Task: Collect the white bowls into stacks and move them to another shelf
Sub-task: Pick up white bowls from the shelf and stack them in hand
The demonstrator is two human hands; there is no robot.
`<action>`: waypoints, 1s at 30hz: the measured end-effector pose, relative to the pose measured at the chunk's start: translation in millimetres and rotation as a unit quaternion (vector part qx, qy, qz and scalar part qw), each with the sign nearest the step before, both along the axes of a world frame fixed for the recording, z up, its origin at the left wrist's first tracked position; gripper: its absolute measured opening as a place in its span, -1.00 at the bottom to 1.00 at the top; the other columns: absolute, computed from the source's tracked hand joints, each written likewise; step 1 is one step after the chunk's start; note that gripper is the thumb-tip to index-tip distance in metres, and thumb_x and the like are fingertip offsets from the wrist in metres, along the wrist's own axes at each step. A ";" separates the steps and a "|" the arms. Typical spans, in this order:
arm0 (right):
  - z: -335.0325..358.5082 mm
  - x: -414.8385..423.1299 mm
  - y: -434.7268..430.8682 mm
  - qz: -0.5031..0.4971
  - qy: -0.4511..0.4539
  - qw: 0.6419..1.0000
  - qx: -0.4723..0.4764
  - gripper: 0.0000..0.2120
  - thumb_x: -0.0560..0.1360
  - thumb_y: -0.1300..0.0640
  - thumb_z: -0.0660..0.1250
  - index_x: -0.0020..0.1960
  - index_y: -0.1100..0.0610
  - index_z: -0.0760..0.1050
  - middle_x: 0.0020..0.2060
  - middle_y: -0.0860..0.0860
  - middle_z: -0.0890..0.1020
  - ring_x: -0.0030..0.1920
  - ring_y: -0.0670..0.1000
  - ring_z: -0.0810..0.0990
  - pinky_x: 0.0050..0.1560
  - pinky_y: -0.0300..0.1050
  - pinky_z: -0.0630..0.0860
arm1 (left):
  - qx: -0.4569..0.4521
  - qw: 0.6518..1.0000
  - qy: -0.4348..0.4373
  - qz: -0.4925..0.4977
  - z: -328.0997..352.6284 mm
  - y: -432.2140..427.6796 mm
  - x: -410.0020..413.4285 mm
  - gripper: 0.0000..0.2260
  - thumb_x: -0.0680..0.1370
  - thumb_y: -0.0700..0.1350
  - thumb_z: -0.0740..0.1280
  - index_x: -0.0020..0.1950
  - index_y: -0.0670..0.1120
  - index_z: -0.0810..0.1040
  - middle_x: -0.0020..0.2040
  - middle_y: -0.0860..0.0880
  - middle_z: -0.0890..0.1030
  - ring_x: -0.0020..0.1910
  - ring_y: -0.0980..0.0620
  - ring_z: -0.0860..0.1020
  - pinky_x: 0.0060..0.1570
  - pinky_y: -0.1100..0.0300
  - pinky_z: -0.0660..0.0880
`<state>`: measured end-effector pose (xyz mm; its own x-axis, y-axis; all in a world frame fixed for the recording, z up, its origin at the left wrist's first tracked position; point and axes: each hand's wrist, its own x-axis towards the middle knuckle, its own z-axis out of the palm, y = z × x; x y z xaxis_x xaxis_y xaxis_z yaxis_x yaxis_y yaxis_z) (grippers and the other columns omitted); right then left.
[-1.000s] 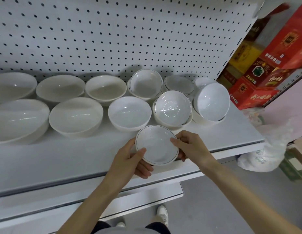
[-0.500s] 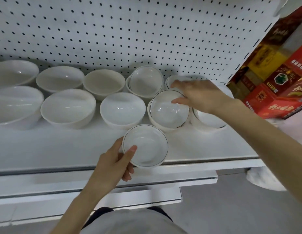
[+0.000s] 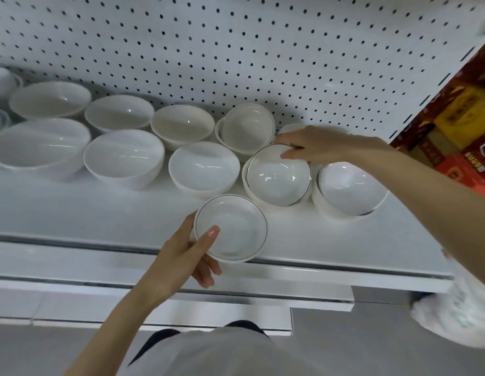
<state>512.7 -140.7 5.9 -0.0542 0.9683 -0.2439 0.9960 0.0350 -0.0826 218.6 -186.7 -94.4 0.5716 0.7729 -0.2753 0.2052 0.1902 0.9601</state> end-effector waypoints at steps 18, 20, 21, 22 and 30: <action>-4.0 -97.2 -101.6 -0.289 0.461 0.814 0.205 -0.88 0.56 0.29 0.25 -0.05 0.11 0.52 -0.57 -0.10 0.51 -0.62 -0.13 0.40 -0.60 -0.29 0.30 | -0.111 0.989 -0.083 -0.047 -23.9 8.7 -12.9 -0.29 0.23 0.53 0.24 0.27 0.21 0.35 -0.20 -0.24 0.67 -0.23 -0.22 0.67 -0.24 0.00 0.62; -17.2 -107.8 -108.8 -0.315 0.467 0.802 0.201 -0.83 0.57 0.29 0.24 0.09 0.08 0.50 -0.55 -0.10 0.54 -0.60 -0.13 0.42 -0.59 -0.29 0.32 | -0.125 0.987 -0.083 -0.051 -26.6 11.9 -12.2 -0.32 0.25 0.54 0.21 0.27 0.24 0.33 -0.21 -0.24 0.67 -0.25 -0.21 0.67 -0.26 0.01 0.61; -23.3 -112.4 -111.2 -0.326 0.468 0.797 0.197 -0.81 0.57 0.28 0.24 0.12 0.07 0.48 -0.55 -0.10 0.54 -0.60 -0.13 0.42 -0.58 -0.30 0.32 | -0.135 0.986 -0.081 -0.049 -28.0 13.5 -11.4 -0.35 0.28 0.55 0.18 0.26 0.25 0.33 -0.22 -0.24 0.67 -0.26 -0.21 0.67 -0.27 0.01 0.61; -29.0 -116.1 -112.9 -0.336 0.467 0.794 0.195 -0.80 0.57 0.28 0.23 0.14 0.07 0.48 -0.55 -0.10 0.54 -0.60 -0.13 0.42 -0.57 -0.31 0.31 | -0.141 0.986 -0.078 -0.049 -29.3 14.8 -10.8 -0.40 0.32 0.54 0.15 0.24 0.25 0.34 -0.23 -0.23 0.67 -0.27 -0.20 0.67 -0.28 0.00 0.61; -50.4 -137.1 -112.7 -0.375 0.475 0.770 0.202 -0.74 0.56 0.31 0.22 0.14 0.01 0.51 -0.47 -0.06 0.53 -0.59 -0.09 0.40 -0.56 -0.34 0.31 | -0.120 0.987 -0.075 -0.081 -26.2 19.9 -13.5 -0.45 0.38 0.47 0.15 0.25 0.20 0.34 -0.22 -0.24 0.67 -0.26 -0.20 0.67 -0.26 0.00 0.62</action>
<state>375.5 -253.4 -44.6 0.5887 0.8008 -0.1102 0.2449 -0.3066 -0.9198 205.1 -166.8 -120.5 0.7305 0.5910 -0.3421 0.1113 0.3912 0.9136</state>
